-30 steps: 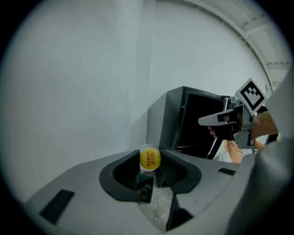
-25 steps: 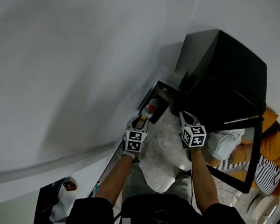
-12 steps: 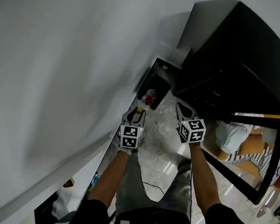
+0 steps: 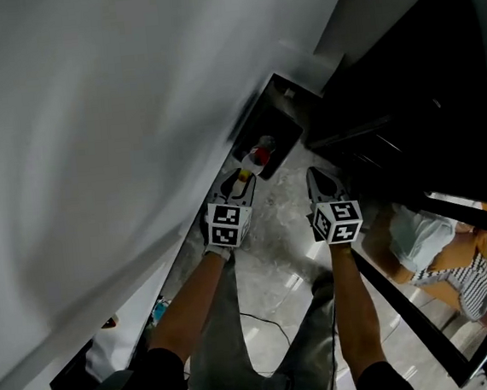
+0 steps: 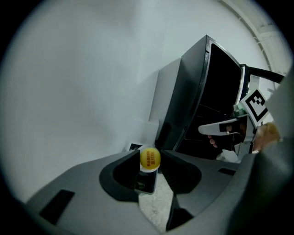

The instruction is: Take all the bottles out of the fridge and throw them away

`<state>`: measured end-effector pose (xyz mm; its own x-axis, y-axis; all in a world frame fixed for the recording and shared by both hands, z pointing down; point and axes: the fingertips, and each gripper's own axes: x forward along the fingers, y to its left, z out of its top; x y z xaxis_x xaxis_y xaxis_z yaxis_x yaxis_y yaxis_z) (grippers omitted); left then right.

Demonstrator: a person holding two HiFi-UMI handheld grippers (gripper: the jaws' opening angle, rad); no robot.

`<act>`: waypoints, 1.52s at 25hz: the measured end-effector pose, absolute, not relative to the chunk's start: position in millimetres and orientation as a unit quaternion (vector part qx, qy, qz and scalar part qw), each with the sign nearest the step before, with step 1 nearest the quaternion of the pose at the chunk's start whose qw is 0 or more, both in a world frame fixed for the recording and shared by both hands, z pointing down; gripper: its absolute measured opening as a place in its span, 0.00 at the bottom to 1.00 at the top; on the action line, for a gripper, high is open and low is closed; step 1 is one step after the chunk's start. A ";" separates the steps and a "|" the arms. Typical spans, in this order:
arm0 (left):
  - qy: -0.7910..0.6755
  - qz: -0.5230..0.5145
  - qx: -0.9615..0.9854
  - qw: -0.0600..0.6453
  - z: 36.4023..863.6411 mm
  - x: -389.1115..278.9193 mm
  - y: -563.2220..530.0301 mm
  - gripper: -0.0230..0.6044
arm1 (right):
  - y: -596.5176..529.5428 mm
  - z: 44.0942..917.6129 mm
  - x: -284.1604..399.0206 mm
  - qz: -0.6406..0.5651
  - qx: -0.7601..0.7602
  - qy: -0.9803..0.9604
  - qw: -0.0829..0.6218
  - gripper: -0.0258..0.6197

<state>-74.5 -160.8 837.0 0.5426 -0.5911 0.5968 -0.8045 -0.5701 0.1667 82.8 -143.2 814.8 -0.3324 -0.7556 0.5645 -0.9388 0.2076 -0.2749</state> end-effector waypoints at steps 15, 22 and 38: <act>-0.417 0.222 0.857 0.208 885.1 -47.3 -215.9 0.26 | -143.7 861.7 77.9 0.290 0.552 -0.763 0.172 0.05; -0.417 0.255 0.848 0.203 906.9 -40.9 -214.2 0.26 | -135.7 857.7 85.0 0.288 0.556 -0.761 0.170 0.05; -0.350 0.227 0.887 0.196 809.6 -54.7 -182.0 0.05 | -100.0 784.4 90.6 0.268 0.616 -0.721 0.168 0.05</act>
<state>-54.7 -182.0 809.6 0.6520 -0.5323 0.5399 -0.7104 -0.6777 0.1898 90.6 -100.0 784.4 -0.1835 -0.7987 0.5730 -0.9791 0.0967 -0.1788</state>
